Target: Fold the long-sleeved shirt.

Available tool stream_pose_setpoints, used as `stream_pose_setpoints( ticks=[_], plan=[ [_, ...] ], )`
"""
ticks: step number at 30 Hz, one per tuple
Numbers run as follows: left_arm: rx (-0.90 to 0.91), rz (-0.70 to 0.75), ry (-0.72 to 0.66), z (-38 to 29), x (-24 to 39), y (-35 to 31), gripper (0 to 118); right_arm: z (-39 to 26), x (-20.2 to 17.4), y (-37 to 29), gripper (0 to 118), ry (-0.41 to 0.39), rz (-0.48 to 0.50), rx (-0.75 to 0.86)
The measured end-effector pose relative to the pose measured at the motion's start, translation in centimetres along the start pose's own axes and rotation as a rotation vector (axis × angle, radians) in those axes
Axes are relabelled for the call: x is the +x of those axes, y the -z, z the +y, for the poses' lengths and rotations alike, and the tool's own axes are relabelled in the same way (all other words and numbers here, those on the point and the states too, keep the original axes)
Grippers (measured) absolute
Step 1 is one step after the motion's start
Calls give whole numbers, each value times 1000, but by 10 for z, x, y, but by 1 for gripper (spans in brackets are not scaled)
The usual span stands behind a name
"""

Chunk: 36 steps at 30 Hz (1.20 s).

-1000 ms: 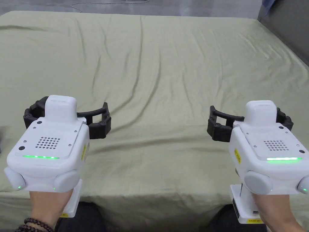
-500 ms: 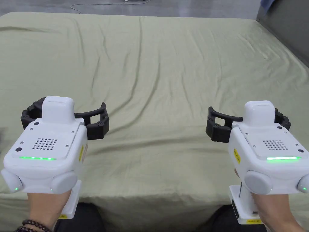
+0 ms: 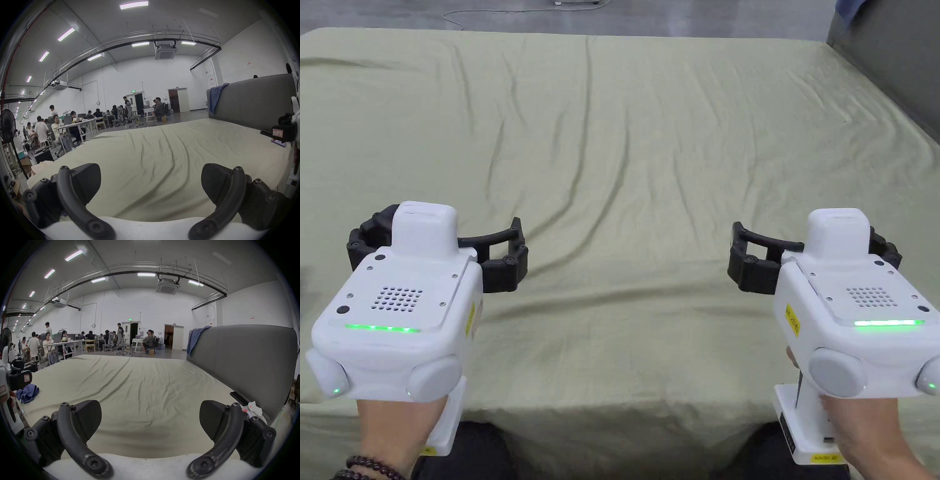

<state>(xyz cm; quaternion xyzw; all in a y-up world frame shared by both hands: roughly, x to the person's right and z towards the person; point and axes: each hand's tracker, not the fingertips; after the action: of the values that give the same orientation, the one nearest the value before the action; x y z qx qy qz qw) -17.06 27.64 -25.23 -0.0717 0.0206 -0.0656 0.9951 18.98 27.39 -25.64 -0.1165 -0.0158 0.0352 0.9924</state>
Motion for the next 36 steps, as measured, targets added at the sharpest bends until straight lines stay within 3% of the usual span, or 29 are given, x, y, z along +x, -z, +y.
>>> stream_pose_setpoints(
  ticks=[18, 21, 25, 30, 36],
  plan=[
    [-3, 19, -13, 0, -4, 1, 118, -1, -1, 0, 118, 0, 31, -11],
    [-5, 20, -14, 0, -4, 1, 118, 5, -3, 6, 118, 36, 47, -74],
    [-9, 19, -7, 0, -3, 1, 118, 22, -13, 11, 118, 137, -78, -239],
    [-24, 17, -1, -1, -3, 3, 118, 26, -22, 19, 118, 70, -98, -363],
    [-29, 32, -6, -1, -6, 3, 118, 26, -27, 16, 118, 68, -151, -316]
  ],
)
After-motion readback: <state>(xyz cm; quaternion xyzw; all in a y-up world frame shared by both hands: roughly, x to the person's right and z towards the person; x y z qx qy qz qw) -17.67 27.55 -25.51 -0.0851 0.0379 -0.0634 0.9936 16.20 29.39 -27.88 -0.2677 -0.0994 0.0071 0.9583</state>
